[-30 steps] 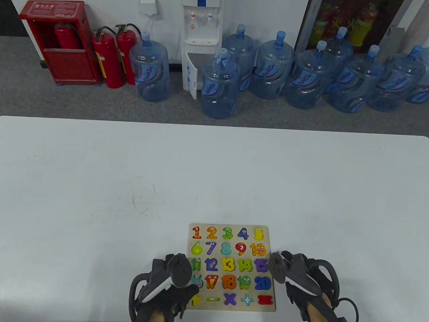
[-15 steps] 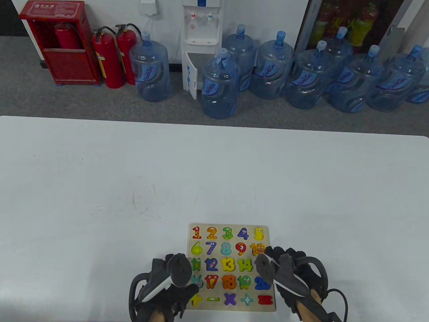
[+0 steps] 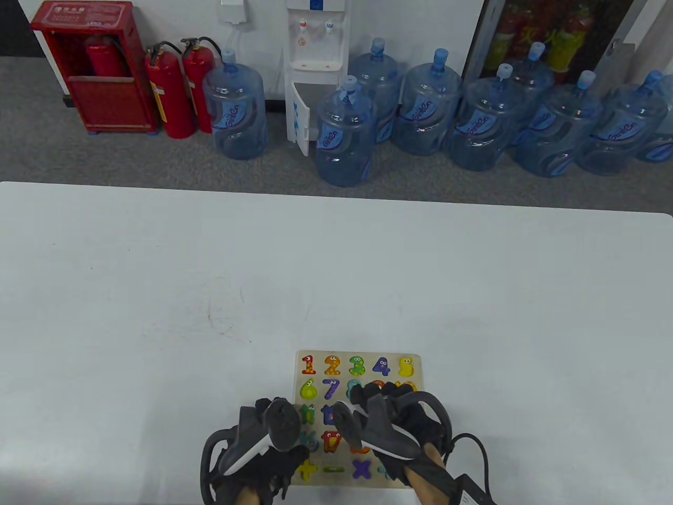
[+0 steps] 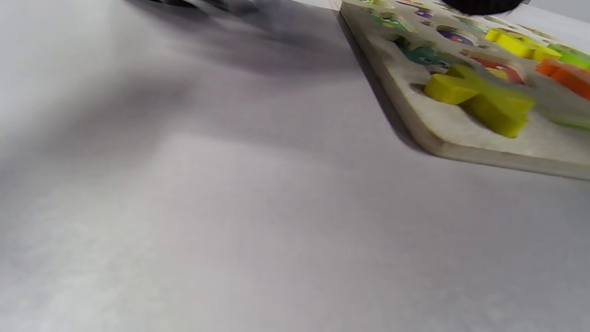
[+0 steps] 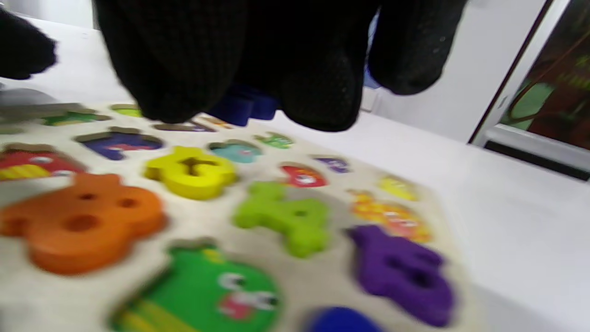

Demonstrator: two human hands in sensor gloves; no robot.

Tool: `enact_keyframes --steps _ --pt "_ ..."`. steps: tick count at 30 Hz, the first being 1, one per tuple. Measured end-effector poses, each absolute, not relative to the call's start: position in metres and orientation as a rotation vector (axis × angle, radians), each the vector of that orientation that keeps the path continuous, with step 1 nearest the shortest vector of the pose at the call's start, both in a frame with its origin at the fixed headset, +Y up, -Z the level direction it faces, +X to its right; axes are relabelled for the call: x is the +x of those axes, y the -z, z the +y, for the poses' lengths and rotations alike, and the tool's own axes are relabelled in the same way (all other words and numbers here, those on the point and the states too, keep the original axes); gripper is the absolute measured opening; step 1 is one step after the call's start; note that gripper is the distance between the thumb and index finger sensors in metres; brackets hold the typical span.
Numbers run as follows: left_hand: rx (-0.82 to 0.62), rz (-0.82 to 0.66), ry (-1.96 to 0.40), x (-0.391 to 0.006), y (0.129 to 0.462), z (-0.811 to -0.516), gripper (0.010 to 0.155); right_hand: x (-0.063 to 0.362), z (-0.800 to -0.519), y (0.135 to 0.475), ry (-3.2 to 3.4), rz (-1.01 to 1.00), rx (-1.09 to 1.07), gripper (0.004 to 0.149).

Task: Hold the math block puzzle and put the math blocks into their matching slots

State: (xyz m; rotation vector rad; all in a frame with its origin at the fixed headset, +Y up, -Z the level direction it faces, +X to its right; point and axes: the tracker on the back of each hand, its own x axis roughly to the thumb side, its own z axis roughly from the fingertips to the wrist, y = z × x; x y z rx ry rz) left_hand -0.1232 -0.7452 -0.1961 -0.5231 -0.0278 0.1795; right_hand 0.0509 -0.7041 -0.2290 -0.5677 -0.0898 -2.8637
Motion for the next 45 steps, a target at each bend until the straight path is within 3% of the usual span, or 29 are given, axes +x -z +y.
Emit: enact_keyframes --steps 10,22,32,39,45 --pt "-0.525 -0.001 -0.163 -0.126 0.196 -0.746 0.087 0.012 -0.723 0.236 2.871 -0.148 -0.572 0.064" --pt "-0.531 -0.002 -0.188 -0.126 0.196 -0.745 0.087 0.005 -0.716 0.231 2.894 -0.086 -0.545 0.066" --pt "-0.539 -0.012 -0.177 -0.125 0.196 -0.746 0.087 0.007 -0.687 0.220 2.904 0.003 -0.562 0.059" --pt "-0.541 -0.019 -0.177 -0.124 0.197 -0.746 0.087 0.069 -0.657 0.221 2.973 0.045 -0.405 0.062" --pt "-0.541 -0.017 -0.179 -0.124 0.197 -0.746 0.087 0.154 -0.667 0.228 3.021 0.035 -0.219 0.066"
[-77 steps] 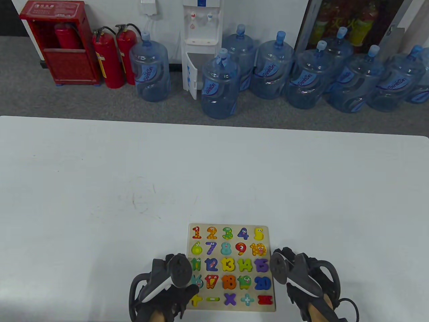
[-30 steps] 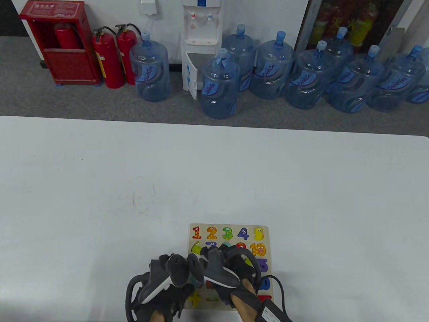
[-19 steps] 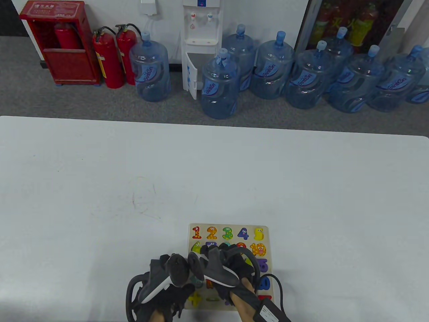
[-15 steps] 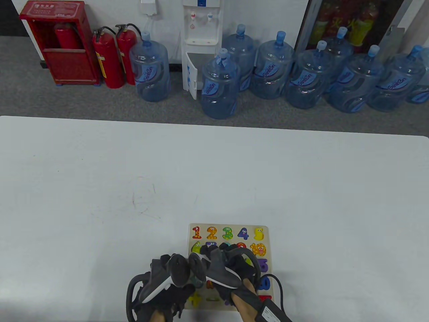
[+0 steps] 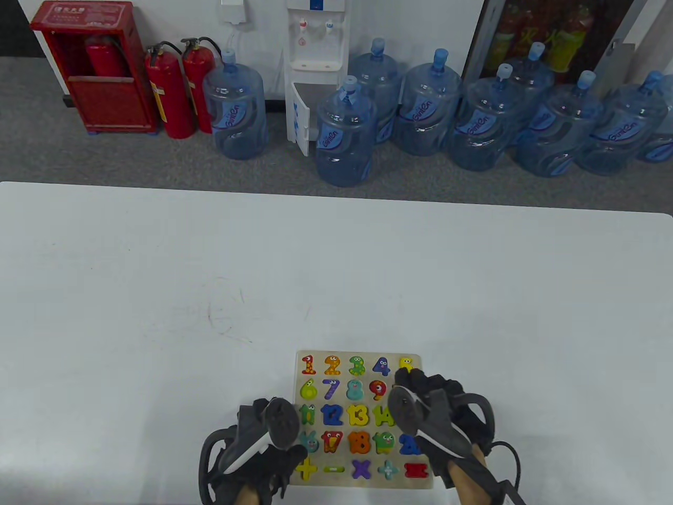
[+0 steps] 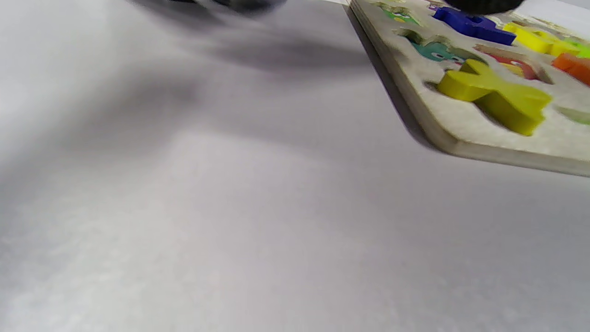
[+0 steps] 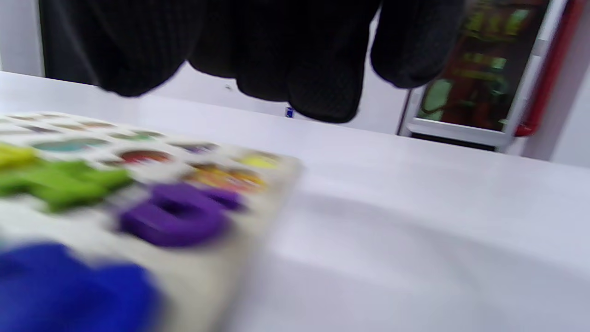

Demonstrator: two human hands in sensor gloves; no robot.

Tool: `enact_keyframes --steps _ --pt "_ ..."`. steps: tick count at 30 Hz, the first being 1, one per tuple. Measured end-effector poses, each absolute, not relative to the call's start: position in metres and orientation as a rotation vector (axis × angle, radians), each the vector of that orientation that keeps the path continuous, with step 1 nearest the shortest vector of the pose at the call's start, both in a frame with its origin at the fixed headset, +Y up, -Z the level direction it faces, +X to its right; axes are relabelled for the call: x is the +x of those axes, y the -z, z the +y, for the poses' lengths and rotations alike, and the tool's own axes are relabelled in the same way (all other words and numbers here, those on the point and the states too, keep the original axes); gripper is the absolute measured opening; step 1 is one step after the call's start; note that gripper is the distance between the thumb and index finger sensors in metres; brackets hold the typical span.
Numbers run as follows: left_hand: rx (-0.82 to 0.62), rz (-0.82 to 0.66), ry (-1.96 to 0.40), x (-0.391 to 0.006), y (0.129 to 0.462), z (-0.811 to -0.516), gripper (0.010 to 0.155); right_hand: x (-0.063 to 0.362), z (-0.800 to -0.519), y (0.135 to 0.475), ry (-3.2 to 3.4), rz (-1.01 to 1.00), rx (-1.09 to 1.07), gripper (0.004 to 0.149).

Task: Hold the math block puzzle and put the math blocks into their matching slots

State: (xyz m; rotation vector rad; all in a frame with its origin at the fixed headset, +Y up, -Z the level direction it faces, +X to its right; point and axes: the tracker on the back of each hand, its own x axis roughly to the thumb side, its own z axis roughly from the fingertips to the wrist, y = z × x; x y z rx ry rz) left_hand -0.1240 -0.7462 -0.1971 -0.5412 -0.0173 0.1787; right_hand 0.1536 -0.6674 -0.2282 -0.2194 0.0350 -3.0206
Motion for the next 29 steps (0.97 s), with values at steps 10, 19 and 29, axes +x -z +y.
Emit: enact_keyframes --steps 10,19,29 --pt "-0.529 -0.030 -0.197 -0.124 0.197 -0.746 0.087 0.256 -0.688 0.227 3.193 -0.061 0.060 0.071" --pt "-0.540 -0.027 -0.201 -0.125 0.199 -0.747 0.087 0.246 -0.706 0.235 3.202 -0.182 0.025 0.071" --pt "-0.536 -0.034 -0.199 -0.124 0.198 -0.746 0.087 0.244 -0.719 0.234 3.176 -0.216 -0.057 0.071"
